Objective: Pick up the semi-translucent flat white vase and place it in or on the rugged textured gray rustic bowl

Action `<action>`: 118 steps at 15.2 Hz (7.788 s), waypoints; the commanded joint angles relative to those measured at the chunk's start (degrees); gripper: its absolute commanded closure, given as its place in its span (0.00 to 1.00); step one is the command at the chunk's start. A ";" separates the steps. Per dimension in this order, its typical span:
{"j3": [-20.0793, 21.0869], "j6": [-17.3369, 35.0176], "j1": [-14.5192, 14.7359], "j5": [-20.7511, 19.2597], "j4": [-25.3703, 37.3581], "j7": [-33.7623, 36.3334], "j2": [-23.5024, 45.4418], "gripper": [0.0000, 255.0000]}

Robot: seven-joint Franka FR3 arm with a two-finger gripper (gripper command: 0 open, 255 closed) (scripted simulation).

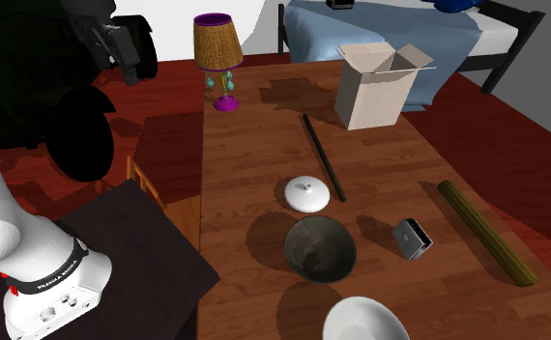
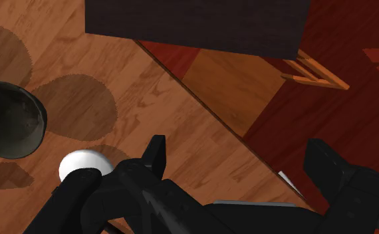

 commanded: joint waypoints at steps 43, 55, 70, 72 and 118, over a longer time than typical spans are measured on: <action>-11.46 38.76 -12.62 5.93 41.36 -26.69 81.63 0.00; -10.73 42.45 -13.22 6.76 42.16 -27.20 86.13 0.00; -10.82 41.99 -13.16 6.66 42.08 -27.14 85.59 1.00; -11.00 41.06 -13.04 6.46 41.96 -27.03 84.54 1.00; -19.13 24.79 -22.61 2.20 34.98 -42.26 61.42 1.00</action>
